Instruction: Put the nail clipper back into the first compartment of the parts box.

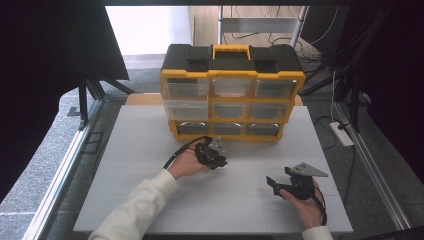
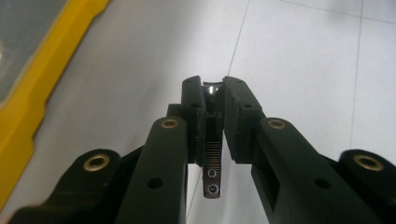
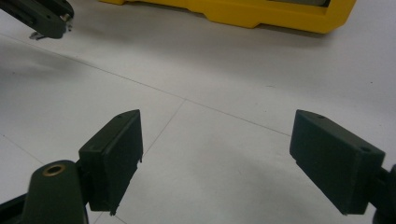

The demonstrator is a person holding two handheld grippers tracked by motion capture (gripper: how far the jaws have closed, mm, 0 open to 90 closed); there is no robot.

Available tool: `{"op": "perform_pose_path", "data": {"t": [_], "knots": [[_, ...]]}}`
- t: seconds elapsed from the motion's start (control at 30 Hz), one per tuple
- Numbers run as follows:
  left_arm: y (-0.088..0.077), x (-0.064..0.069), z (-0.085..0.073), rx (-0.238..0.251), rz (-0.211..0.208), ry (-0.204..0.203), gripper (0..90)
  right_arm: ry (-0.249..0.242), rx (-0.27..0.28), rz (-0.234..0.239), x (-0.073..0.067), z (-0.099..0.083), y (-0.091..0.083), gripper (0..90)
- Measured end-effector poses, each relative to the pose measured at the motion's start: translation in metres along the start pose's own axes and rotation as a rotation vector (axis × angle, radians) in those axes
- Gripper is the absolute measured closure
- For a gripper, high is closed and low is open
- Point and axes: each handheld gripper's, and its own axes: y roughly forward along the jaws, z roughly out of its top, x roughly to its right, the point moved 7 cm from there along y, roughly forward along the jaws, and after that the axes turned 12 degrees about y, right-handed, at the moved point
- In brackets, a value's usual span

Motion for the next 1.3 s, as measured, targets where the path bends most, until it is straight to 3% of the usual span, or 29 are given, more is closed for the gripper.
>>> {"op": "perform_pose_path", "data": {"t": [0.53,0.77,1.03,1.3], "knots": [[-0.022,0.005,-0.003,0.045,0.069,0.024,79.0,0.000,-0.001,0.000,0.000,0.000,0.000,17.4],[-0.028,0.008,-0.003,0.075,0.073,0.008,79.0,-0.002,0.000,0.000,0.000,0.000,0.000,17.4],[-0.039,0.017,0.005,0.111,0.090,0.041,79.0,0.001,0.004,-0.003,0.001,0.001,-0.001,17.4],[-0.047,0.019,0.006,0.142,0.108,0.030,79.0,0.000,0.003,-0.003,0.000,0.001,0.000,17.4]]}}
